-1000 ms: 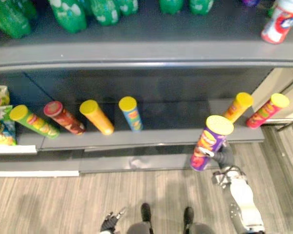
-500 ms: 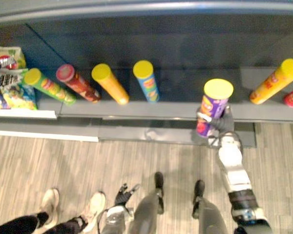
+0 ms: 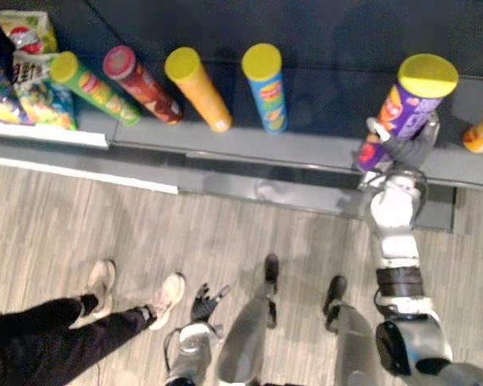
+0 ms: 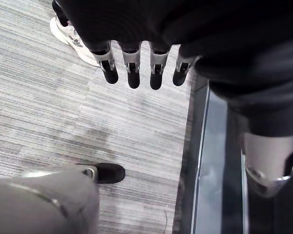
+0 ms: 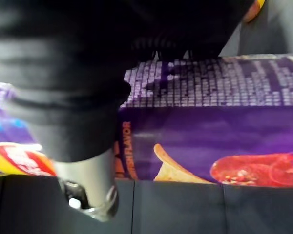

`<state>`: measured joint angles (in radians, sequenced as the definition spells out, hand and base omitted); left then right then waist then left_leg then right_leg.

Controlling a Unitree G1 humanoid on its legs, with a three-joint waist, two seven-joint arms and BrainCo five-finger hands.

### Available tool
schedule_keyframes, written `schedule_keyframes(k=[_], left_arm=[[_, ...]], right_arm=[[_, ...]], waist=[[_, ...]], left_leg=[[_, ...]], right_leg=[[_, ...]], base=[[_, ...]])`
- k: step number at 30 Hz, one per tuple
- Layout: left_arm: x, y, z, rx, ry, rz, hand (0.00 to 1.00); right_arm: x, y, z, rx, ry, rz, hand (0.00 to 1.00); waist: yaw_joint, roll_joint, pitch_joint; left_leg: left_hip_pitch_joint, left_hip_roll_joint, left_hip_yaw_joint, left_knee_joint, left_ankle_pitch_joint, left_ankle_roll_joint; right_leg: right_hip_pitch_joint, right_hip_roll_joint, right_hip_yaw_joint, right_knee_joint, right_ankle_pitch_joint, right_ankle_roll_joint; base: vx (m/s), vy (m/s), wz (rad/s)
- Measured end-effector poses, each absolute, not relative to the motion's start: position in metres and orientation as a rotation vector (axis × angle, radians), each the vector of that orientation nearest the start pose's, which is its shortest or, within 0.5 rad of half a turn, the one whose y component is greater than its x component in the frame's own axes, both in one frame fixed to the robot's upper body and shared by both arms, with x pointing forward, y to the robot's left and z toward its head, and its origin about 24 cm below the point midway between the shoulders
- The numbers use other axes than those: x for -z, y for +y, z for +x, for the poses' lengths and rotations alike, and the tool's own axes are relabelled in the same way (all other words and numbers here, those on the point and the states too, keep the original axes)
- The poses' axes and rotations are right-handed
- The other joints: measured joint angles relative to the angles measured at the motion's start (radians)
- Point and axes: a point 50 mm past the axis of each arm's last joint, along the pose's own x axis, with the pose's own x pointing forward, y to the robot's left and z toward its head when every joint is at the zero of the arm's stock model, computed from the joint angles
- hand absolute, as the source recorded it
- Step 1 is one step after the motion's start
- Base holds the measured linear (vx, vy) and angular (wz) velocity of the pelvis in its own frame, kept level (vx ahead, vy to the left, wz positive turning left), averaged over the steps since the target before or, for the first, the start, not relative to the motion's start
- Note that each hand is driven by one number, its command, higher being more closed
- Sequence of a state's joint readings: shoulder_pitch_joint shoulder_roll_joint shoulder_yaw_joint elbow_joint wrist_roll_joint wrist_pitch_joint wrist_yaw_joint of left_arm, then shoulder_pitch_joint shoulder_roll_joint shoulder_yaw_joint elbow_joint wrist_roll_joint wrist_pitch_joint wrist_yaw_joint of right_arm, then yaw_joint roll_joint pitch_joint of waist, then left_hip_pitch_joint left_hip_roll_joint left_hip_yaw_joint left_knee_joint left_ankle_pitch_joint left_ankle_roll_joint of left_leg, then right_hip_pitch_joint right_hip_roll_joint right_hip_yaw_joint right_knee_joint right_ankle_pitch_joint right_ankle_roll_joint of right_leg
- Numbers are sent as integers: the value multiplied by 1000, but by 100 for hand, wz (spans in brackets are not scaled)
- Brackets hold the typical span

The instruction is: Put the gum and the chips on the shelf.

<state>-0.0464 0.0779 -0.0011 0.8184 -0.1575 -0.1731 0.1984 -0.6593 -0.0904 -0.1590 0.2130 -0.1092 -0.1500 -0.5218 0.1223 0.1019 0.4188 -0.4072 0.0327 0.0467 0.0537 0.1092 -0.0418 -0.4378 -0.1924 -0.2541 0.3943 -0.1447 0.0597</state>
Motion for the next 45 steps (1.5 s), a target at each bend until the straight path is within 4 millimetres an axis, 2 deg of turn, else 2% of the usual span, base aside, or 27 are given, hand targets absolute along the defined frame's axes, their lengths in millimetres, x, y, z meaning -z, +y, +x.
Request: schedule_keyframes(k=[5, 9, 14, 19, 24, 27, 34, 39, 45], left_arm=[[101, 179, 201, -299, 584, -57, 0], [97, 172, 207, -292, 560, -75, 0], [92, 171, 214, -297, 531, -80, 0], [88, 167, 220, -309, 509, -123, 0], [84, 157, 224, -294, 487, -153, 0], [81, 157, 226, -293, 474, -154, 0], [74, 155, 231, -296, 440, -194, 0], [68, 154, 235, -292, 411, -203, 0], [68, 153, 235, -291, 407, -207, 0]], right_arm=[[-224, -178, 341, 567, -665, 61, 100], [-231, -184, 340, 626, -682, 105, 100], [-238, -190, 344, 677, -680, 138, 100], [-250, -186, 345, 677, -714, 159, 100], [-250, -185, 345, 680, -713, 161, 100], [-253, -183, 345, 688, -720, 176, 100], [-256, -181, 344, 707, -723, 178, 100], [-269, -178, 344, 709, -762, 194, 100], [-273, -179, 343, 718, -773, 195, 100]], waist=[[3, 2, 1], [19, 2, 1], [20, 5, 3], [20, 6, 3], [20, 7, 4], [22, 10, 4], [27, 14, 6], [26, 18, 7], [31, 20, 8]], left_leg=[[-31, 3, 3, -2, 8, -4], [-53, 2, 7, -1, 8, -4], [-79, 1, 22, 5, 13, -4], [-128, -1, 31, 27, 9, -5], [-149, -1, 37, 64, -11, -4], [-179, 15, 81, 77, -12, -3], [-218, 14, 80, 114, -10, -1], [-251, 17, 76, 125, -13, -5], [-257, 17, 75, 127, -10, -1]], right_leg=[[-35, -11, -20, 32, -16, -6], [-61, -17, -22, 46, -21, -7], [-87, -34, -36, 73, -32, -8], [-134, -45, -38, 99, -40, -9], [-139, -50, -39, 107, -47, -7], [-172, -55, -37, 122, -49, -7], [-207, -68, -41, 169, -72, -13], [-241, -70, -46, 187, -81, -18], [-245, -71, -49, 187, -82, -19]], base=[[30, -29, 13], [60, -14, 3], [43, -17, 11], [20, -21, 5], [4, -8, 1], [-7, -32, 1], [6, -54, 6], [-18, -56, 3], [10, -42, 1]])
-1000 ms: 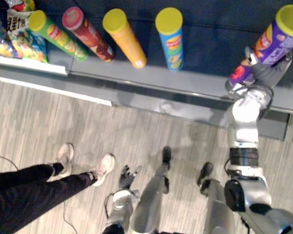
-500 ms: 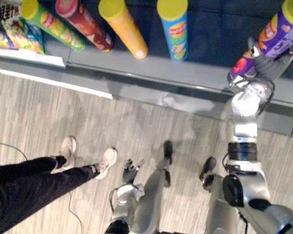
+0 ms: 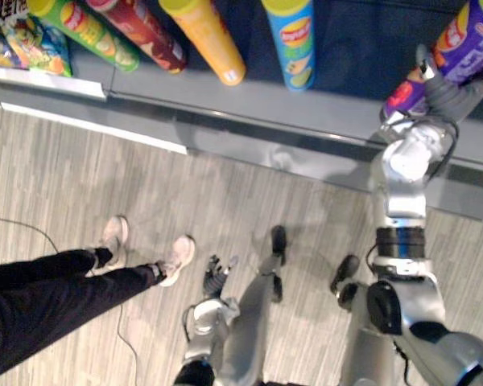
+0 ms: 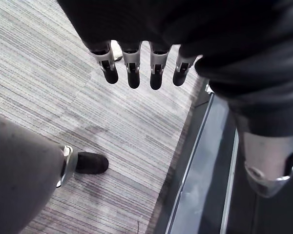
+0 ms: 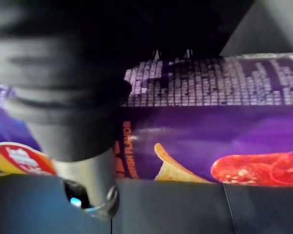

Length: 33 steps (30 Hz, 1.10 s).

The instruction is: Put the gum and the chips on the shelf.

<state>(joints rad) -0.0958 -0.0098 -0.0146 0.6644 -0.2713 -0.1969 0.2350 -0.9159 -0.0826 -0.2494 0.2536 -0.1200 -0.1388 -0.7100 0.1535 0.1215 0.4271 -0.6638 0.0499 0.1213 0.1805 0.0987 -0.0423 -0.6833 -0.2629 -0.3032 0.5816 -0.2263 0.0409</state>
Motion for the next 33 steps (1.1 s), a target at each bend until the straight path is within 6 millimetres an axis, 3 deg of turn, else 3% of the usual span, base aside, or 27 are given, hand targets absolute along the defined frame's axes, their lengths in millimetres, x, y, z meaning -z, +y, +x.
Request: schedule_keyframes(k=[6, 14, 33], left_arm=[[62, 147, 239, -284, 378, -232, 0], [59, 140, 240, -271, 366, -271, 0], [50, 140, 245, -269, 323, -318, 0]], right_arm=[[-291, -188, 340, 737, -832, 184, 100], [-309, -198, 337, 757, -888, 168, 100], [-304, -194, 344, 733, -855, 112, 100]], waist=[[18, 2, 0], [19, 2, -1], [23, 8, -2]], left_leg=[[-44, 1, -5, 18, 2, 2], [-71, -4, -18, 13, 11, 1], [-115, -1, 4, 29, 16, 4]], right_leg=[[-42, -2, -1, 17, -1, -3], [-68, -10, -13, 31, -5, -8], [-132, -12, 12, 55, -6, -10]], base=[[-6, -45, 2], [-16, -41, 5], [-18, -47, -2]])
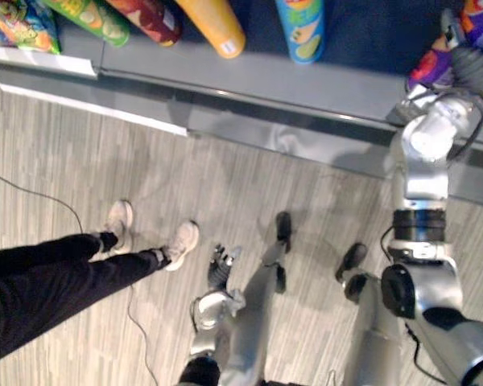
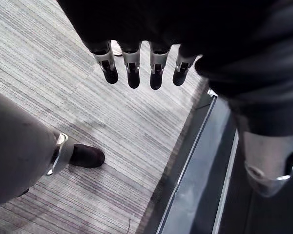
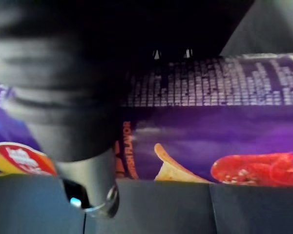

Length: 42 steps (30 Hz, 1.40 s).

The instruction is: Put the gum and the chips on the shelf.

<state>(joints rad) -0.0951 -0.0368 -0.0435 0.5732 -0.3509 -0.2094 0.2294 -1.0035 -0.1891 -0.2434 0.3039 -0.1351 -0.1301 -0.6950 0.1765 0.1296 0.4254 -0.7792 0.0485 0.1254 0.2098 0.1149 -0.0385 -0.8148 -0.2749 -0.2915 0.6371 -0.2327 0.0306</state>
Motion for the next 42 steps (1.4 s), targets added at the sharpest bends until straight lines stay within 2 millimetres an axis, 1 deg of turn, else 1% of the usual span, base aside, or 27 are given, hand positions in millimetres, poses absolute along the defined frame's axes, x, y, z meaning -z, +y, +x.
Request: schedule_keyframes(k=[3, 7, 9, 12, 17, 18, 20, 22, 24, 26, 35, 42], left_arm=[[47, 140, 246, -264, 309, -321, 0], [47, 140, 246, -264, 310, -321, 0], [47, 140, 246, -265, 309, -321, 0], [47, 140, 246, -265, 310, -321, 0], [47, 140, 246, -265, 309, -322, 0], [47, 140, 246, -266, 309, -322, 0], [47, 140, 246, -264, 309, -322, 0], [47, 140, 246, -263, 308, -323, 0], [47, 140, 246, -262, 308, -323, 0], [47, 140, 246, -262, 308, -323, 0], [47, 140, 246, -263, 309, -323, 0], [48, 140, 246, -264, 311, -323, 0]], right_arm=[[-304, -191, 345, 722, -859, 71, 100], [-303, -191, 345, 721, -862, 69, 100], [-306, -189, 344, 712, -885, 71, 100], [-307, -187, 344, 701, -898, 69, 100], [-304, -183, 345, 687, -896, 59, 100], [-303, -181, 345, 678, -894, 54, 0], [-300, -180, 347, 671, -881, 53, 0], [-291, -179, 350, 661, -838, 39, 0], [-274, -181, 356, 665, -767, 16, 0], [-267, -180, 357, 667, -735, 19, 0], [-264, -177, 358, 659, -721, 26, 0], [-254, -178, 362, 657, -685, 16, 0]], waist=[[0, 0, 0], [1, 0, 0], [1, 0, 0], [1, 0, 0], [1, 0, 0], [1, 0, 0], [1, 0, 0], [1, 0, 0], [1, 0, 0], [2, 0, 0], [10, 0, 0], [9, -1, 0]], left_leg=[[-3, 1, 0, 3, 0, 0], [-7, 1, 2, 4, -4, -1], [-19, 2, 5, 6, -8, -5], [-25, 2, 6, 8, -3, 1], [-28, 7, 9, 19, -5, 0], [-33, 11, 9, 27, -9, -2], [-37, 16, 9, 39, -14, -4], [-37, 17, 10, 39, -14, -4], [-37, 19, 11, 40, -14, -4], [-38, 19, 12, 41, -14, -4], [-38, 38, 22, 49, -18, -9], [-38, 46, 24, 63, -22, -10]], right_leg=[[-3, 0, 0, 1, 0, 0], [-8, 0, 3, 2, 0, 0], [-25, 0, 8, 4, 0, 0], [-33, 0, 10, 10, 0, 0], [-33, 5, 13, 8, 0, -1], [-33, 8, 14, 7, 0, -1], [-35, 12, 14, 8, 0, -1], [-35, 13, 15, 8, 0, -1], [-36, 14, 16, 9, 0, -1], [-36, 15, 17, 8, 1, -1], [-39, 34, 24, 4, 1, -2], [-34, 40, 25, 3, 3, -4]], base=[[-13, -41, 0], [-26, -41, -1], [-38, -42, -3], [-21, -34, -1], [-17, -46, -3], [-24, -55, -6], [-23, -51, -5], [-19, -43, -2], [-18, -42, -2], [-17, -38, -2], [-18, -54, -6], [-14, -46, -3]])
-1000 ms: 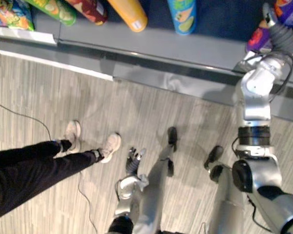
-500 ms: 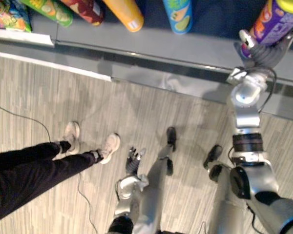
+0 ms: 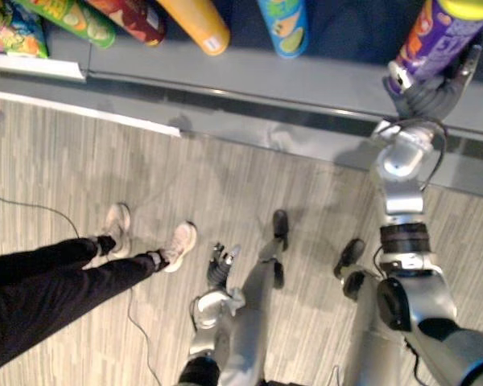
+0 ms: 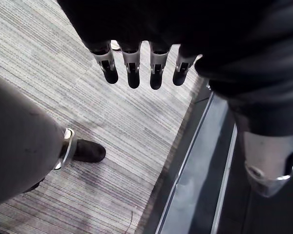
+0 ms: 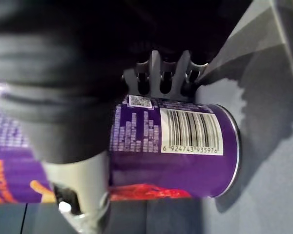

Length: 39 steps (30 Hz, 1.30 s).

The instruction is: Put the gum and the chips on the shelf.

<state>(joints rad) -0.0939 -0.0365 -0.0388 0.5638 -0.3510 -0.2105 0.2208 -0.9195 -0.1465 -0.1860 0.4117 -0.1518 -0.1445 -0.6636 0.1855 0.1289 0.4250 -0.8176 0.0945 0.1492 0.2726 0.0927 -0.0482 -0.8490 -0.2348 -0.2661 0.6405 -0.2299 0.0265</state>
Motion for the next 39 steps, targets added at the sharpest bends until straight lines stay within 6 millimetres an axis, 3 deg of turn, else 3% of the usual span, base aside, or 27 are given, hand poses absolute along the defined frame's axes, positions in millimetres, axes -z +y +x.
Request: schedule_keyframes(k=[4, 7, 13, 16, 18, 20, 22, 23, 26, 29, 32, 36, 39], left_arm=[[54, 142, 243, -276, 338, -319, 0], [64, 142, 237, -281, 391, -310, 0], [83, 150, 226, -306, 487, -288, 0], [89, 150, 223, -296, 524, -273, 0], [94, 155, 219, -315, 548, -254, 0], [98, 158, 216, -309, 575, -212, 0], [106, 161, 210, -295, 624, -161, 0], [106, 161, 209, -293, 628, -153, 0], [117, 169, 198, -303, 690, -114, 0], [126, 181, 184, -303, 763, -56, 0], [135, 195, 164, -332, 822, -39, 0], [149, 208, 127, -376, 926, -42, 0], [154, 212, 110, -406, 971, -65, 0]], right_arm=[[-242, -175, 367, 630, -642, -6, 0], [-214, -173, 370, 597, -557, -57, 0], [-154, -165, 367, 516, -379, -74, 0], [-113, -161, 357, 447, -259, -124, 0], [-76, -150, 345, 391, -140, -132, 0], [-47, -140, 331, 350, -45, -126, 0], [-6, -134, 305, 297, 95, -134, 0], [-2, -135, 302, 294, 109, -137, 0], [38, -138, 270, 246, 257, -168, 0], [82, -149, 225, 200, 455, -194, 0], [108, -161, 188, 161, 590, -221, 0], [136, -178, 133, 160, 779, -195, 0], [142, -188, 119, 198, 828, -148, 0]], waist=[[-16, -1, 0], [-22, -4, -2], [-48, -29, -9], [-50, -40, -14], [-61, -65, -28], [-79, -78, -33], [-100, -94, -41], [-100, -97, -43], [-111, -121, -85], [-132, -155, -134], [-155, -173, -169], [-162, -173, -236], [-174, -172, -276]], left_leg=[[16, 8, 0, 11, -7, 3], [60, 22, 5, 26, -27, 1], [151, 37, 14, 35, -52, -2], [222, 49, 20, 37, -70, -8], [269, 56, 32, 32, -80, -11], [309, 59, 32, 21, -83, -13], [383, 61, 45, -12, -84, -15], [391, 63, 48, -17, -84, -15], [440, 68, 63, -58, -79, -19], [503, 61, 81, -132, -60, -23], [563, 53, 95, -177, -58, -24], [660, 30, 122, -246, -57, -22], [711, 20, 135, -287, -54, -20]], right_leg=[[27, 9, -1, -12, 6, -2], [86, 25, 1, -42, 14, 1], [186, 43, 5, -73, 15, 2], [267, 58, 6, -101, 15, 2], [310, 67, 16, -117, 15, 2], [356, 75, 14, -140, 17, 6], [427, 87, 22, -184, 28, 13], [434, 90, 25, -190, 30, 13], [478, 111, 42, -257, 56, 17], [533, 128, 59, -338, 86, 23], [590, 135, 75, -398, 105, 30], [664, 140, 104, -462, 120, 43], [708, 142, 113, -502, 131, 50]], base=[[-7, -36, -5], [6, -30, -16], [26, -40, -10], [50, -44, -13], [68, -32, -17], [67, -25, -6], [69, -7, -14], [69, 10, -29], [71, 21, -23], [111, 31, -14], [110, 44, -17], [127, 50, -20], [79, 34, -12]])
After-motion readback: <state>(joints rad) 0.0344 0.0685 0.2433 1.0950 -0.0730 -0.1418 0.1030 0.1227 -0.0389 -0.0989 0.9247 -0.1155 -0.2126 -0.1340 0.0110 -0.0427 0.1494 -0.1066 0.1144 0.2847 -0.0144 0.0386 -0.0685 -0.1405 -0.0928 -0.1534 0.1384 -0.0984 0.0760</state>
